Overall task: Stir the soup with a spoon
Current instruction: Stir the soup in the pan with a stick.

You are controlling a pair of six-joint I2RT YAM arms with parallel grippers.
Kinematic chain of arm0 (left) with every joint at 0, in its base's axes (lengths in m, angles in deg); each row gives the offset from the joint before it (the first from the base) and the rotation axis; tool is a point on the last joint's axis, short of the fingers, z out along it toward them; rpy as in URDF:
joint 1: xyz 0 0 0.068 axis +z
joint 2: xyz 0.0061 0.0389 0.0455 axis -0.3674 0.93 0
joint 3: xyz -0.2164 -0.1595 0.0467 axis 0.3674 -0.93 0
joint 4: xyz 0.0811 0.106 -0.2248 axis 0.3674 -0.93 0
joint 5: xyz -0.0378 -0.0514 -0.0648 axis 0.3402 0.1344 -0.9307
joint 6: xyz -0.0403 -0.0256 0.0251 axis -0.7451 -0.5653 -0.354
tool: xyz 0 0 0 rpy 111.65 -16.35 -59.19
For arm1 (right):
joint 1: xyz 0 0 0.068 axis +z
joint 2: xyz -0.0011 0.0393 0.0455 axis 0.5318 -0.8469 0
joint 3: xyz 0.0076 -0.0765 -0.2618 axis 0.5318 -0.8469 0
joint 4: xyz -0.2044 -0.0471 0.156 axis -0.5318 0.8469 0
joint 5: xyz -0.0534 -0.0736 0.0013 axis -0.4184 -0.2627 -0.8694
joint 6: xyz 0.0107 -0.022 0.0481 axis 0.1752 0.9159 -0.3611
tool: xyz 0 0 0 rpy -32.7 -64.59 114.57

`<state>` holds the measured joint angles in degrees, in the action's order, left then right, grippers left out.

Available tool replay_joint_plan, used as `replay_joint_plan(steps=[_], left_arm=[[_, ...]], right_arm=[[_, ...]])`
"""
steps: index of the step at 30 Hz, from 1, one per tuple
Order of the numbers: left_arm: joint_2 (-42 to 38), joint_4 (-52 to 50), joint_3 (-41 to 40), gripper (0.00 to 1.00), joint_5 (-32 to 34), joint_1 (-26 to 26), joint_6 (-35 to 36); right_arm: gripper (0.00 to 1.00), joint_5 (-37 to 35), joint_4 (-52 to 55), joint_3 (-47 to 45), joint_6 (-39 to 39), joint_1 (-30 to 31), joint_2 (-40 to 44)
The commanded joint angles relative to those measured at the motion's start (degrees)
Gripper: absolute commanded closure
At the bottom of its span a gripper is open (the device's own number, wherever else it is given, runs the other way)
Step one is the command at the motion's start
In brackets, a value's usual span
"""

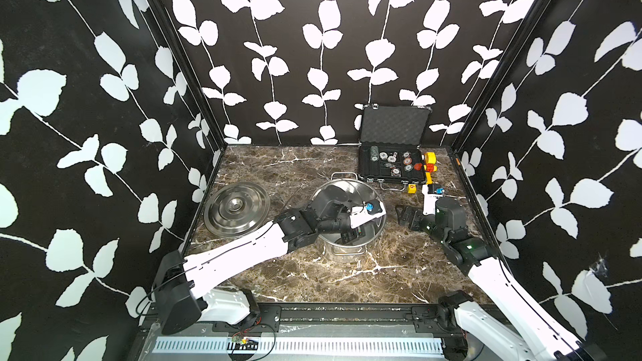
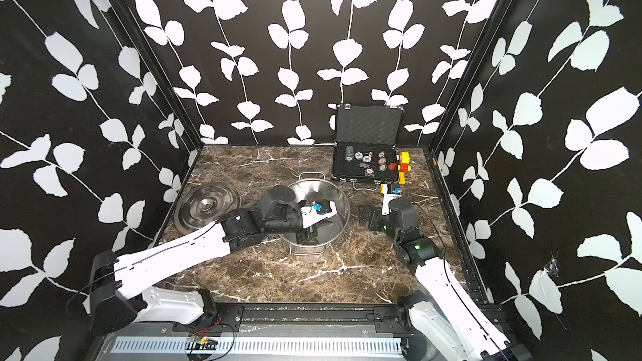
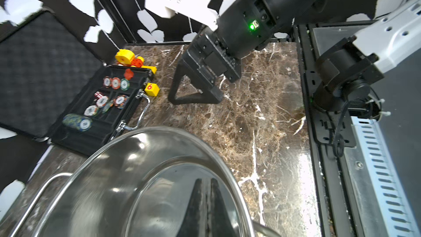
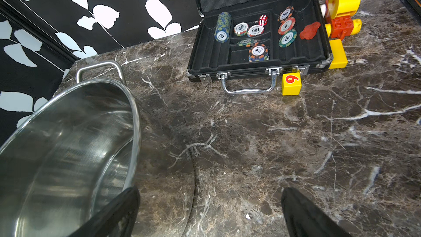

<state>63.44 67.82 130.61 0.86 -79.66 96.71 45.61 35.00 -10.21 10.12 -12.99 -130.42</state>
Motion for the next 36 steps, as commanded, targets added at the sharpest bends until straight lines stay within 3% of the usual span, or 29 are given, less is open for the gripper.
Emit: replay_joint_plan(steps=[1,9,18,22,30,36], left_arm=[[-3.68,-0.15,-2.79,1.0,1.52,3.52,-2.76],[-7.86,4.16,-7.24,1.0,4.55,12.84,-6.76],[0.06,11.91,-2.36,1.0,12.27,17.54,-8.93],[5.35,12.96,3.0,1.0,9.91,17.59,-6.51],[17.82,12.46,14.14,1.0,-1.02,17.59,-5.48],[23.72,11.14,20.59,1.0,-2.17,14.67,-4.32]], right_arm=[[0.01,1.09,-2.62,1.11,-0.7,0.38,-0.68],[0.01,1.23,-2.96,0.98,-1.27,0.37,-0.94],[0.01,2.35,-3.42,0.73,-2.21,0.33,-1.72],[0.01,1.98,-3.33,0.1,-2.3,0.38,-1.14],[0.01,1.32,-2.9,-1.26,-2.41,0.38,0.82],[0.01,0.7,-1.71,-1.32,-2.12,0.35,1.76]])
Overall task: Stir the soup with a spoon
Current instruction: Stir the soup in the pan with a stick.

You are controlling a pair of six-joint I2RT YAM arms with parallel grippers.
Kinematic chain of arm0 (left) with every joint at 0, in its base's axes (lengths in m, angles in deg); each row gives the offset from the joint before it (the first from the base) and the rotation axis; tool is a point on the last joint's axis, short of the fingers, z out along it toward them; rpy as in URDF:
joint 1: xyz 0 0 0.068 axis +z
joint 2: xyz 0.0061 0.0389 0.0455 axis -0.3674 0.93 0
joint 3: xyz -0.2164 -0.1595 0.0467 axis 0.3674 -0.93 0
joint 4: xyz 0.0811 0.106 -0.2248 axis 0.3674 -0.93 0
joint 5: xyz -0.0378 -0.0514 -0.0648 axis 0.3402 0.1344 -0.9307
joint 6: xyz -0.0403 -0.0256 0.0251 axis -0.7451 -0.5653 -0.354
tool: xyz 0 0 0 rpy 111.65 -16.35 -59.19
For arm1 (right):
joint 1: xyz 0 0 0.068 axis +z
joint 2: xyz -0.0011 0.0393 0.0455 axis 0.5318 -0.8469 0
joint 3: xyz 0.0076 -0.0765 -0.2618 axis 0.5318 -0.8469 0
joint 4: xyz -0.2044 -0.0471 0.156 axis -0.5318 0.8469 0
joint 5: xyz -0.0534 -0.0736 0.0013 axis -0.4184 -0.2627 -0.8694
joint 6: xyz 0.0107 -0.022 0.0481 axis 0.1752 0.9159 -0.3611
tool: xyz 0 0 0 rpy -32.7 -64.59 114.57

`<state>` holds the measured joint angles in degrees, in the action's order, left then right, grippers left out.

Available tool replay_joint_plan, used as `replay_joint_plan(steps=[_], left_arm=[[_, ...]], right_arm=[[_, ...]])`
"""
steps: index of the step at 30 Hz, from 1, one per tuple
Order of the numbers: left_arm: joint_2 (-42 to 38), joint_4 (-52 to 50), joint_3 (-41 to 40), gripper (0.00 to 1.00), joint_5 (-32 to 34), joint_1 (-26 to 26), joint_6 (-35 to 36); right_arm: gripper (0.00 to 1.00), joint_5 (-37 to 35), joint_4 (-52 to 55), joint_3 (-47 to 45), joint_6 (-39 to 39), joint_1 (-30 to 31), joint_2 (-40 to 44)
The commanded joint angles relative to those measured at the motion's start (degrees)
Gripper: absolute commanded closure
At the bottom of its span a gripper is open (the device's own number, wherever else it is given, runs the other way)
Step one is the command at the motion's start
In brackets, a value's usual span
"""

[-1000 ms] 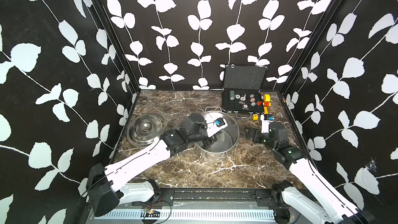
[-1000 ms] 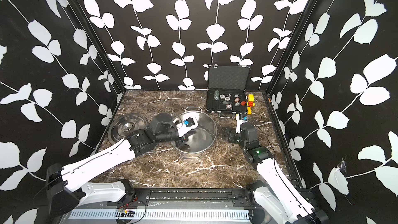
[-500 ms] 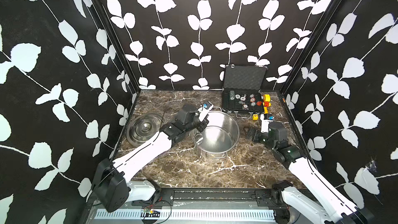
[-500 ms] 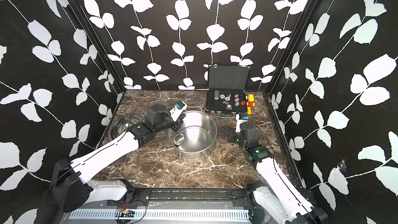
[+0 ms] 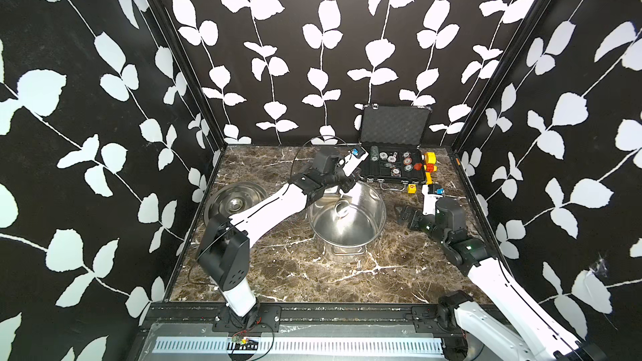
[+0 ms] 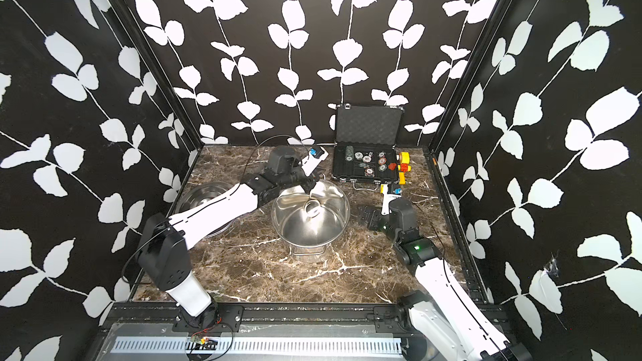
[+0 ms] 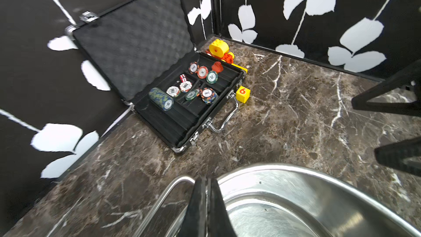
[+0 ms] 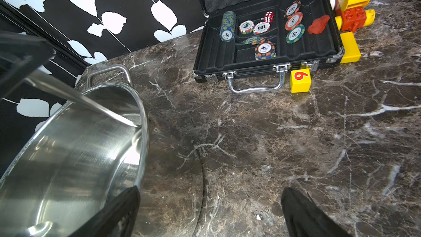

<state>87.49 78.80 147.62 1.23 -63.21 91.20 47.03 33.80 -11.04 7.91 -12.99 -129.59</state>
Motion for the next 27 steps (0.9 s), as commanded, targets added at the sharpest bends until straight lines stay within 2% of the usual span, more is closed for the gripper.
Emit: replay_joint_plan(steps=[1,9,20,27], left_arm=[[-0.03,-0.31,4.33,1.0,-2.65,-2.9,1.71],[-0.56,-4.49,4.44,1.0,-3.42,-10.8,5.04],[-12.25,-9.36,-8.01,1.0,-2.91,-16.85,6.22],[-23.47,-10.72,-18.3,1.0,5.8,-16.68,3.74]], right_arm=[[0.01,-0.89,-0.44,-0.65,0.02,0.33,1.11],[0.01,-1.21,-0.57,-1.17,-0.31,0.37,1.56],[0.01,-0.65,-2.14,-1.16,-0.34,0.36,0.29],[0.01,-0.22,-3.16,-0.75,-0.51,0.37,-1.35]])
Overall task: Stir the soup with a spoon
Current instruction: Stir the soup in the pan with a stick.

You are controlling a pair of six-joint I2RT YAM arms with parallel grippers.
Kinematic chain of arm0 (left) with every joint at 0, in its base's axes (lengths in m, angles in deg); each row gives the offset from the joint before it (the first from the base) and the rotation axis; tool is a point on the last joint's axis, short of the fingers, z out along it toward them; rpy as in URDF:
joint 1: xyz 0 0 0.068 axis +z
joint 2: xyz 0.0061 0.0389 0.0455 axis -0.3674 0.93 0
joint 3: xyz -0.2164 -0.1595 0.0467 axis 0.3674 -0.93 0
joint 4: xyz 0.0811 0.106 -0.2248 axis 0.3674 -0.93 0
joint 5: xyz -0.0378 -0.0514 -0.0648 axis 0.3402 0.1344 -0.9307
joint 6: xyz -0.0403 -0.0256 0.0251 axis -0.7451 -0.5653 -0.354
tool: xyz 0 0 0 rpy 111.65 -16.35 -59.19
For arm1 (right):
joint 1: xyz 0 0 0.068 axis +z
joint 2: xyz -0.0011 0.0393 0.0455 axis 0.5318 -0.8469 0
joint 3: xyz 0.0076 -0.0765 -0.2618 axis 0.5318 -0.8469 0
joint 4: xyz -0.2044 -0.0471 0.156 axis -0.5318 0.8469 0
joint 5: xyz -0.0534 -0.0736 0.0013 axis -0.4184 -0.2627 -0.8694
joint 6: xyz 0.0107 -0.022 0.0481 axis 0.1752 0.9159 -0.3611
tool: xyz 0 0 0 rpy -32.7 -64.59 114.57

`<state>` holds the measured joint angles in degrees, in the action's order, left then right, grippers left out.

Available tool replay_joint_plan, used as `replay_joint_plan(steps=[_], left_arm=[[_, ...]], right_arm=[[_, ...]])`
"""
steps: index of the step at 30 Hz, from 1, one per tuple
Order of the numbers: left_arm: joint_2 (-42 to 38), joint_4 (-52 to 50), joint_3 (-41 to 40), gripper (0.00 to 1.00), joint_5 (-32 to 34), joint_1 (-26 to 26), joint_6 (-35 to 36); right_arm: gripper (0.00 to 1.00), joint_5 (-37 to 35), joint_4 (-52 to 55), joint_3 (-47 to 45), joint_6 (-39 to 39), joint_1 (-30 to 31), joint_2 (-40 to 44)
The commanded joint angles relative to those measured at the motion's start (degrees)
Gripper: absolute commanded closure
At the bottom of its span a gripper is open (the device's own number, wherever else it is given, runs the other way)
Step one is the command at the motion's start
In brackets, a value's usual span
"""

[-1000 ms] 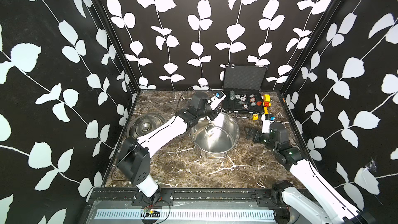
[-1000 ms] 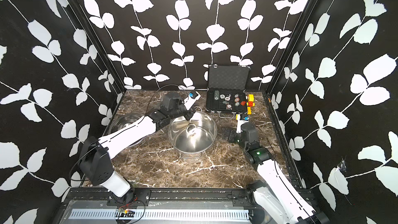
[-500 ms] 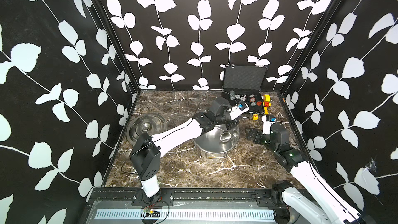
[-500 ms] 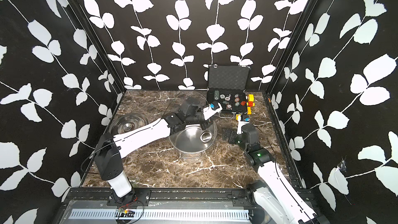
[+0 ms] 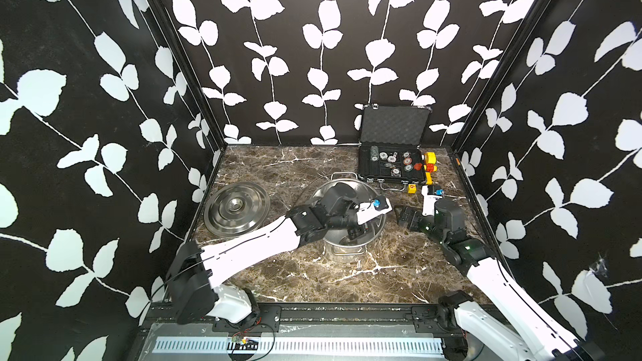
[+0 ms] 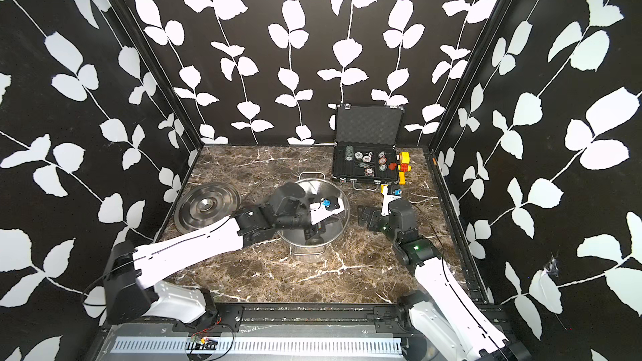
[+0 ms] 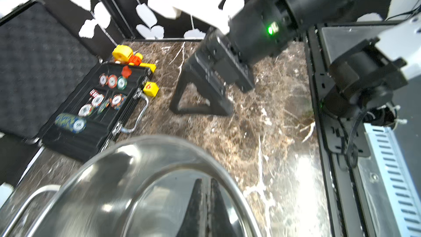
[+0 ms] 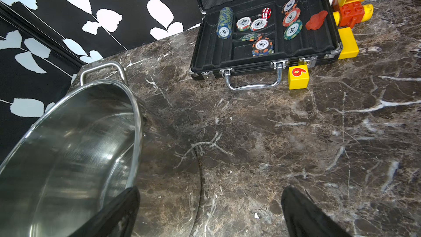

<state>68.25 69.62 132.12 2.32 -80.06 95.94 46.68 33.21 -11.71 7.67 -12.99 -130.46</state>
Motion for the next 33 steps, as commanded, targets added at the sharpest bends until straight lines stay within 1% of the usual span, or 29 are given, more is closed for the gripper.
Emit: replay_joint_plan(steps=[1,3,7,9,13,16,20,25,30,33], left_arm=[[-5.78,-1.57,-3.87,1.0,5.74,0.52,-1.32],[-8.38,-1.1,-5.85,1.0,6.29,2.29,-2.56],[-13.07,1.51,-9.85,1.0,5.37,9.47,-6.65],[-14.38,3.17,-11.06,1.0,5.88,12.13,-7.53],[-13.96,5.71,-10.93,1.0,8.8,16.46,-8.75],[-11.52,8.26,-9.91,1.0,8.86,20.6,-10.4],[-7.96,13.48,-7.76,1.0,7.73,21.71,-9.37],[-0.02,16.71,-1.66,1.0,4.82,21.93,-7.47],[6.77,16.71,4.46,1.0,0.8,21.93,-6.44],[10.24,16.57,7.05,1.0,-1.22,21.61,-7.18]], right_arm=[[0.01,0.27,-2.66,0.17,-0.29,0.37,-0.77],[0.01,0.5,-2.83,0.64,-0.21,0.34,-1.41],[0.01,1.3,-3.1,1.33,-0.37,0.38,-2.58],[0.01,1.48,-2.97,1.53,-0.38,0.37,-2.7],[0.01,1.3,-2.7,1.2,-0.55,0.36,-2.13],[0.01,1.17,-2.69,0.85,-0.64,0.33,-1.63],[0.01,0.78,-2.25,0.57,-0.56,0.33,-1.23],[0.01,0.74,-2.38,0.19,-0.55,0.35,-1.17],[0.01,0.31,-1.58,-0.19,-0.34,0.37,-0.43],[0.01,-0.5,-0.56,-0.53,-0.12,0.38,0.61]])
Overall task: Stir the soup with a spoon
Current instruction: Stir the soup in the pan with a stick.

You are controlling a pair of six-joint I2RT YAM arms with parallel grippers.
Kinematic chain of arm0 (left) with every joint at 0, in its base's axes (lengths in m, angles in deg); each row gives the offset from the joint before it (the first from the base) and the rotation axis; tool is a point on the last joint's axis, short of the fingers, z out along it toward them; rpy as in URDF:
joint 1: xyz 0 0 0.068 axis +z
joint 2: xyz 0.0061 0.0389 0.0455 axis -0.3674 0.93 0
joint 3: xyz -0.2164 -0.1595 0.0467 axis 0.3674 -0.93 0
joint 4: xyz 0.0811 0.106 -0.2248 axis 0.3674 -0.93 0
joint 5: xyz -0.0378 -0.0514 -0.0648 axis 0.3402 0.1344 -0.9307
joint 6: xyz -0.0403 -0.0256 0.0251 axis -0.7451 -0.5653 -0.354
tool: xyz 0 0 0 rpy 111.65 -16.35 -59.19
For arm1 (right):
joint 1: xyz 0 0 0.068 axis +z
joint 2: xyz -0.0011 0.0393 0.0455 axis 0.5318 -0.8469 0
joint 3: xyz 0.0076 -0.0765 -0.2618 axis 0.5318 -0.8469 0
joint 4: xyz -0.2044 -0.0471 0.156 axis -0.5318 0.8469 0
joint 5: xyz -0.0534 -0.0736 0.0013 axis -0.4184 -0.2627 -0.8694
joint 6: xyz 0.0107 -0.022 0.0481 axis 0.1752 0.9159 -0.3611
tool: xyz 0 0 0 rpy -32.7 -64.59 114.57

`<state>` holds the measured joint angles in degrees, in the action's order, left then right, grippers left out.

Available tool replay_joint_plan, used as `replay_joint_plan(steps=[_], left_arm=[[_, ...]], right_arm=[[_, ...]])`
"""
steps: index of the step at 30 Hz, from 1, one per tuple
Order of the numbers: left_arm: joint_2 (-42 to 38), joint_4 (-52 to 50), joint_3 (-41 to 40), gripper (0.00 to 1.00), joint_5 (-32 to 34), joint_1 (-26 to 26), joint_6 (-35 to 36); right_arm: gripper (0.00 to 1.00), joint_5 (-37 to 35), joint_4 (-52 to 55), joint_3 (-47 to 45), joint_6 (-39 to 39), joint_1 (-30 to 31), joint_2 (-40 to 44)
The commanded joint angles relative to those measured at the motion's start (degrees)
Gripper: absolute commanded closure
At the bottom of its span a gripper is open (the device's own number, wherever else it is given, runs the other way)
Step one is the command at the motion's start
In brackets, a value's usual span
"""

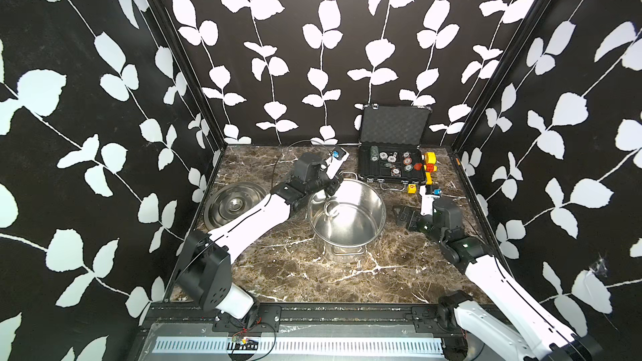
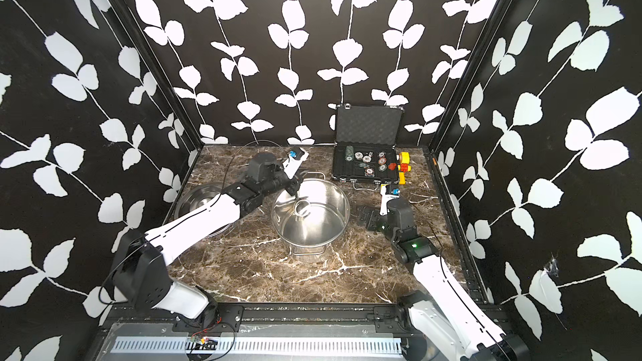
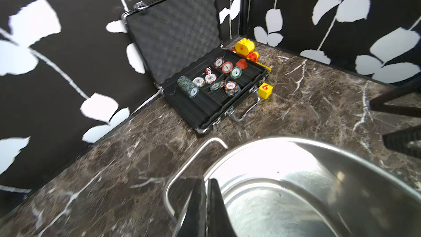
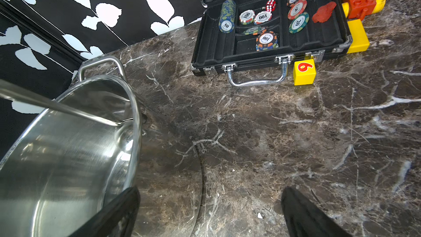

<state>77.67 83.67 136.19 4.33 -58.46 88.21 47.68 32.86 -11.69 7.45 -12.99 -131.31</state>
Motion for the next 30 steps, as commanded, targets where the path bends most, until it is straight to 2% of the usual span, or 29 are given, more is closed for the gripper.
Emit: replay_joint_plan(steps=[1,4,10,17,24,30], left_arm=[[1.72,3.0,3.54,1.0,-3.76,-0.35,0.11],[3.82,3.54,5.36,1.0,-4.08,-2.74,0.4],[7.69,-1.27,11.32,1.0,-3.7,-11.0,6.32],[6.63,-5.01,11.38,1.0,-7.1,-16.57,9.12],[0.52,-8.59,4.31,1.0,-8.42,-21.75,11.97],[-6.67,-10.98,-2.52,1.0,-5.27,-24.31,11.04]], right_arm=[[0.01,-1.77,-0.02,-0.77,0.1,0.38,1.89],[0.01,-3.23,0.58,-1.14,-0.35,0.32,2.8],[0.01,-6.67,2.63,-1.25,-0.78,0.35,4.23],[0.01,-7.84,3.3,-1.68,-1.08,0.37,4.56],[0.01,-8.18,1.55,-2.09,-1.48,0.33,3.78],[0.01,-7.65,1.46,-0.99,-0.87,0.37,2.26]])
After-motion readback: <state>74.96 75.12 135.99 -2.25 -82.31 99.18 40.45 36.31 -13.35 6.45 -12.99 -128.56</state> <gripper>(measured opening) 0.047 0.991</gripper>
